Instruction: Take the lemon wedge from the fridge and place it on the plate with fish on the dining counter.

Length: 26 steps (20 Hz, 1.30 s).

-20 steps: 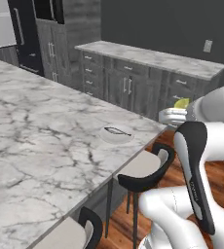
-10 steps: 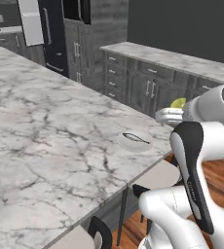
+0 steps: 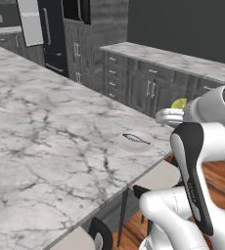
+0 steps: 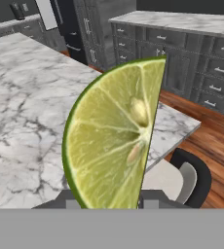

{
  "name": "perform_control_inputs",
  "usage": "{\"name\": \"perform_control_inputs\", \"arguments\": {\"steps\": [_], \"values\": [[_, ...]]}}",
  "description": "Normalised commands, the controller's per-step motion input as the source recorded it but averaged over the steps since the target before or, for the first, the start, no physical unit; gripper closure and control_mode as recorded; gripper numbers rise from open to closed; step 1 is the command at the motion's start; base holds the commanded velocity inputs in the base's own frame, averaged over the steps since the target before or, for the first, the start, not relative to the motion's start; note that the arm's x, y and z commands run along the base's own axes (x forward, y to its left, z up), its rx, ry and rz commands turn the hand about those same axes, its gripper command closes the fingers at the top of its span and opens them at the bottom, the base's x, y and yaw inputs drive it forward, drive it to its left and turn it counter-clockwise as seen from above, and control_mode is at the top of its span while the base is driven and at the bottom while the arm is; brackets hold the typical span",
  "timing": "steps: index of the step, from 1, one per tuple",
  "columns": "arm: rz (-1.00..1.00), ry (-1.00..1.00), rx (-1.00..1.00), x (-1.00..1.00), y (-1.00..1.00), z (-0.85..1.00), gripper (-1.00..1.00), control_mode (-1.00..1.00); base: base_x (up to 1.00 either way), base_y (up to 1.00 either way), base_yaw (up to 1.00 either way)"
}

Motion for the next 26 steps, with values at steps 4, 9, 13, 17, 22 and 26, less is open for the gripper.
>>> {"name": "perform_control_inputs", "arguments": {"steps": [4,9,13,17,22,26], "values": [[0.00,0.00,0.00,0.00,0.00,0.00,1.00,1.00,1.00,0.00,0.00],[-0.01,0.39,0.05,0.99,0.00,0.02,1.00,-1.00,0.00,0.00,0.00],[0.00,0.60,0.01,1.00,0.02,-0.02,1.00,-1.00,0.00,0.00,0.00],[0.01,0.34,-0.03,0.43,0.06,-0.16,1.00,-1.00,0.00,0.00,0.00],[0.00,0.07,-0.15,0.58,0.11,-0.74,1.00,-1.00,0.00,0.00,0.00],[0.00,0.01,-0.04,0.83,0.11,-0.78,1.00,-1.00,0.00,0.00,0.00]]}}
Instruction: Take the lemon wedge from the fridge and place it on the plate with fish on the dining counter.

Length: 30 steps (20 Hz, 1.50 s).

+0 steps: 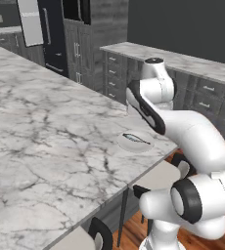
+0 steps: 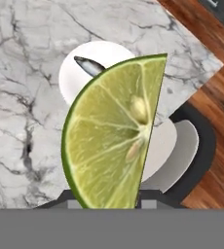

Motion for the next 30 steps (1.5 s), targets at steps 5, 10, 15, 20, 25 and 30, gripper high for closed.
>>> {"name": "perform_control_inputs", "arguments": {"steps": [5,10,15,20,25,30], "values": [[0.18,0.10,0.03,0.51,-0.07,-0.69,1.00,-1.00,0.00,0.00,0.00],[0.21,0.02,0.09,0.76,-0.08,-0.71,1.00,-1.00,0.00,0.00,0.00],[0.33,0.01,0.06,0.73,-0.11,-0.67,1.00,-1.00,0.00,0.00,0.00],[0.35,0.00,0.00,0.64,-0.02,-0.71,1.00,-1.00,0.00,0.00,0.00],[0.24,0.00,-0.16,0.07,0.20,-0.48,1.00,-1.00,0.00,0.00,0.00],[0.16,0.00,-0.10,0.00,0.06,-0.58,1.00,-1.00,0.00,0.00,0.00]]}}
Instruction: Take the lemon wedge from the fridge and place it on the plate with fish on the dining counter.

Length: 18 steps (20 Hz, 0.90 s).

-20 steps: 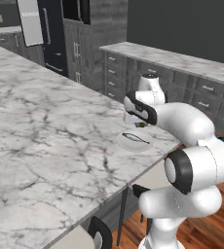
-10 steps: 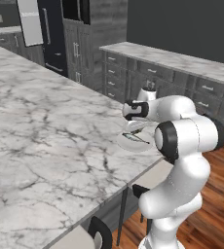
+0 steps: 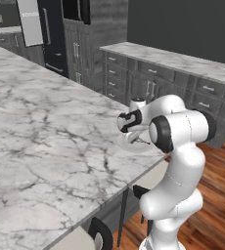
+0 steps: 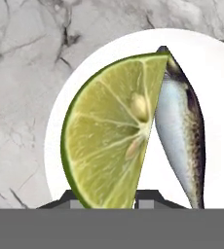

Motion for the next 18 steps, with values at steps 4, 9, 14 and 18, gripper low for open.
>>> {"name": "perform_control_inputs", "arguments": {"steps": [4,9,14,18], "values": [[0.11,0.00,-0.02,0.00,-0.01,-0.43,1.00,-1.00,0.00,0.00,0.00],[0.04,0.00,0.00,0.15,-0.08,-0.23,1.00,-1.00,0.00,0.00,0.00],[0.07,0.00,0.00,0.02,-0.02,-0.19,1.00,-1.00,0.00,0.00,0.00],[0.01,0.01,0.00,0.02,0.00,-0.03,-1.00,-1.00,0.00,0.00,0.00]]}}
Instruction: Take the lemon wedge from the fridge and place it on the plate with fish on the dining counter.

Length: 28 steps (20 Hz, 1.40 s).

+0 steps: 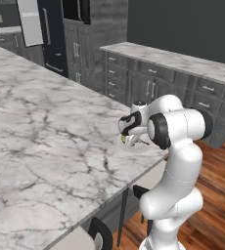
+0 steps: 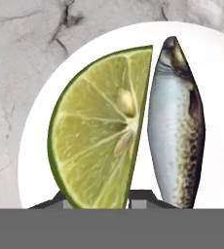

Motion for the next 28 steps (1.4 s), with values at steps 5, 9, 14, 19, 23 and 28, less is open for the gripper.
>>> {"name": "perform_control_inputs", "arguments": {"steps": [5,9,14,19,23,28], "values": [[0.00,-0.05,0.00,0.00,0.00,0.29,-1.00,-1.00,0.00,0.00,0.00],[0.00,-0.14,0.00,-0.29,0.09,0.97,-1.00,-1.00,0.00,0.00,0.00],[0.00,-0.13,0.00,-0.97,0.00,0.76,-1.00,-1.00,0.00,0.00,0.00],[-0.01,-0.15,-0.01,-1.00,0.00,0.13,-1.00,-1.00,0.00,0.00,0.00],[-0.01,-0.16,-0.06,-1.00,0.00,-0.01,-1.00,-1.00,0.00,0.00,0.00],[-0.01,-0.53,-0.08,-1.00,0.00,0.80,-1.00,-1.00,0.00,0.00,0.00]]}}
